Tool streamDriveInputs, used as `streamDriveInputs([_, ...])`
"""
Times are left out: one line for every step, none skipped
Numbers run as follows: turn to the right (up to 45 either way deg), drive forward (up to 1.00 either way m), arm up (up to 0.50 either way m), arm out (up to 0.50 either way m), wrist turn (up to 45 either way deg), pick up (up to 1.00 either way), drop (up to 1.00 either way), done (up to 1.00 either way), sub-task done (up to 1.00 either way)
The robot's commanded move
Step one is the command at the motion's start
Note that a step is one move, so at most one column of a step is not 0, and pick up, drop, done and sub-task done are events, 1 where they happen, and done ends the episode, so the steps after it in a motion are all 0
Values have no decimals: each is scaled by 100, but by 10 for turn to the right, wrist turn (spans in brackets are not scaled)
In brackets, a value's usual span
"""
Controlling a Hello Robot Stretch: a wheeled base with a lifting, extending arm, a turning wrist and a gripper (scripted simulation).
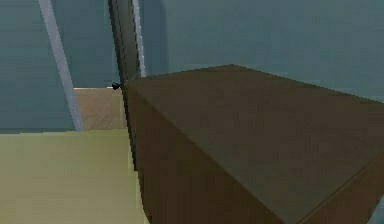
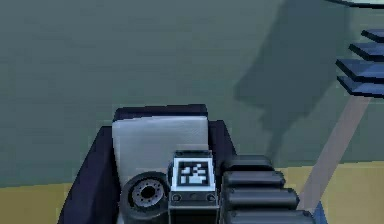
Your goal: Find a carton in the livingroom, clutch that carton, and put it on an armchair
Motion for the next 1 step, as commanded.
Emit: streamDriveInputs([0,0,0,30,0,0,0,0,0])
